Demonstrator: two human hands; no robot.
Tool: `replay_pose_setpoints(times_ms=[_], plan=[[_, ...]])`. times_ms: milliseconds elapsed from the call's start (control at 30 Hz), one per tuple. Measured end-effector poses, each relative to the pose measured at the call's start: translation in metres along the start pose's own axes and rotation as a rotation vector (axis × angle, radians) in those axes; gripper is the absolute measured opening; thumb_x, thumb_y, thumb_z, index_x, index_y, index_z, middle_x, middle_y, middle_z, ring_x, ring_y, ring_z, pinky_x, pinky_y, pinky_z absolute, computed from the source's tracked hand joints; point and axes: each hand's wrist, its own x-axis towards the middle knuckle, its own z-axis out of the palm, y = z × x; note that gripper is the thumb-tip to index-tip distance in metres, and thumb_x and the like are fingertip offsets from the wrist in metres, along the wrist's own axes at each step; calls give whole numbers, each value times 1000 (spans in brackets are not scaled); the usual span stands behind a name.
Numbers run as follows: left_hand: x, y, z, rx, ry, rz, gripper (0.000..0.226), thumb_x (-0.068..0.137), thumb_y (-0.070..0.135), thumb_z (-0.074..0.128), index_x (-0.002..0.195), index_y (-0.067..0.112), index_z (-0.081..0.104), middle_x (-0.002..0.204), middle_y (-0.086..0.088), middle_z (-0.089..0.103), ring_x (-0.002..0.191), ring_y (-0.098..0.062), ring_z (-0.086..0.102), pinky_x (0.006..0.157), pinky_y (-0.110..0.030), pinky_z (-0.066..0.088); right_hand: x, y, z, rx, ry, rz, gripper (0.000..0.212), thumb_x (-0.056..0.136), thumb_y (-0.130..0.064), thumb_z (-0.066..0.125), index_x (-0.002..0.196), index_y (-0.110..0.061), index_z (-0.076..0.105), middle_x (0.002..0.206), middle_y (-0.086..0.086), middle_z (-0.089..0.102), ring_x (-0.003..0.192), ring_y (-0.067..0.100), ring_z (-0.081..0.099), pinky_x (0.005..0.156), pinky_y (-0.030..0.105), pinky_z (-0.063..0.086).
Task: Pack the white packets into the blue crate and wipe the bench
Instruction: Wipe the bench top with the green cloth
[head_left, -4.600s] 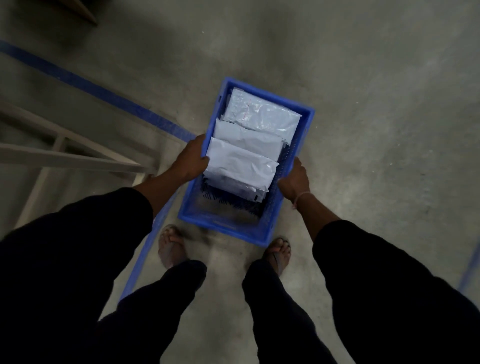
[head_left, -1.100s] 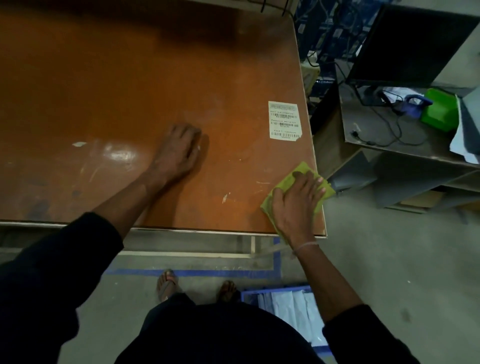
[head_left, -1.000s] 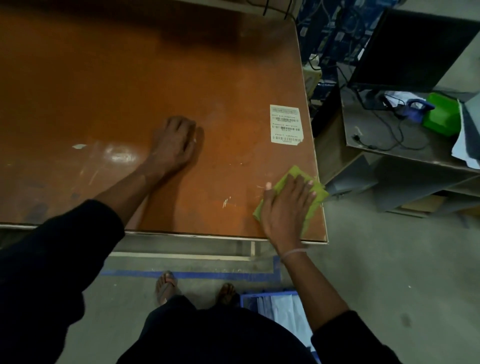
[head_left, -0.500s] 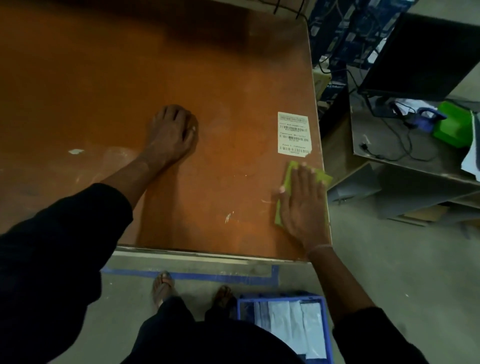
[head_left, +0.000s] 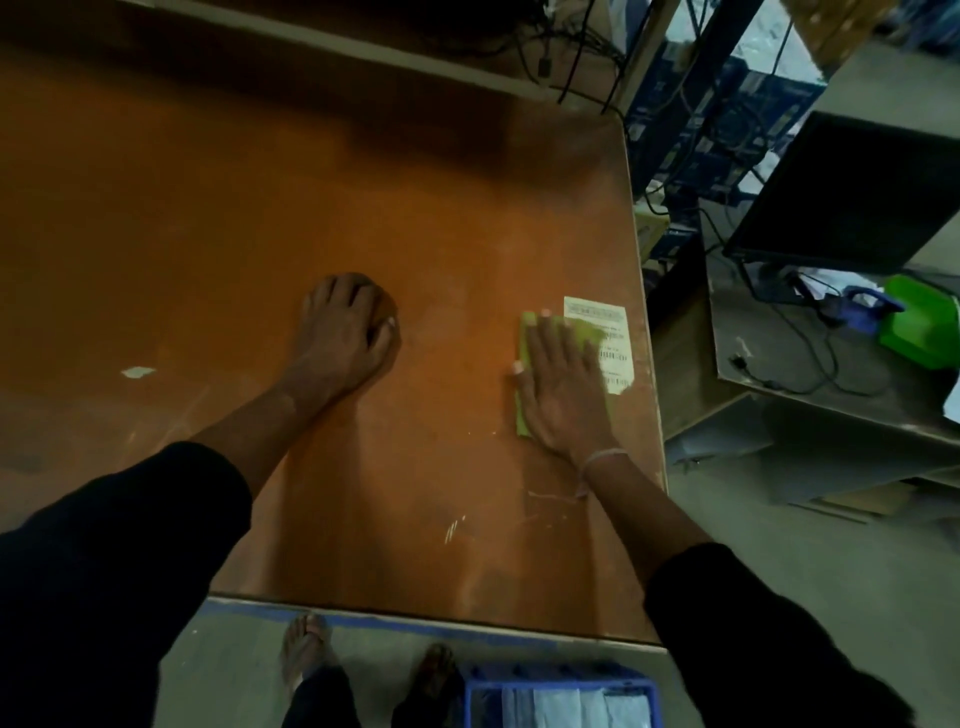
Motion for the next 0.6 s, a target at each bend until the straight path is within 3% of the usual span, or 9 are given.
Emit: replay_pose_setpoints(times_ms=[67,100,200,233,367,400,533,600], plan=[[0,-1,1,4,12,-1,51,100,45,40,127,6,58,133,-17,50,119,-40,46,97,-51,40,13,16,0,-3,-26,-171,62,106,-51,9,161,-22,4,169,1,-1,156,25,-2,125,52,5],[1,-1,2,7,16,-3,50,100,45,41,127,7,58,134,-16,50,119,-39,46,96,-50,39,23,27,0,3,-15,-112,63,105,-51,8,161,-22,6,169,2,2,156,26,1,125,52,7],[2,0,4,26,32,-2,47,98,45,44,126,9,59,133,-15,51,117,-38,46,93,-49,39,59,42,0,3,33,319,67,103,-50,10,160,-15,17,167,10,14,154,34,13,122,58,14],[2,0,5,28,40,1,47,98,44,44,125,10,59,132,-14,52,117,-37,46,92,-49,39,68,35,1,-4,23,329,68,103,-50,11,160,-14,17,167,11,14,153,35,13,121,58,14],[3,-1,8,29,60,27,45,99,44,45,125,11,59,133,-12,52,119,-37,46,92,-48,38,92,27,2,-1,-19,-189,64,105,-51,10,161,-19,12,168,4,8,155,28,7,124,51,12],[3,-1,8,30,62,25,45,99,45,44,125,12,59,133,-12,52,120,-37,46,92,-48,38,100,35,2,3,-17,-191,64,104,-51,10,161,-20,11,169,3,7,155,27,6,124,50,12],[5,-1,10,50,70,15,45,98,46,45,125,12,58,134,-11,52,121,-36,47,91,-49,39,143,43,5,5,0,226,66,104,-51,10,161,-17,10,169,7,5,155,31,5,124,53,9],[6,-2,12,55,73,19,44,98,46,46,125,12,58,134,-10,51,121,-36,46,90,-48,39,159,27,4,-6,-21,66,65,104,-50,10,161,-18,9,169,7,4,155,30,4,124,51,7]])
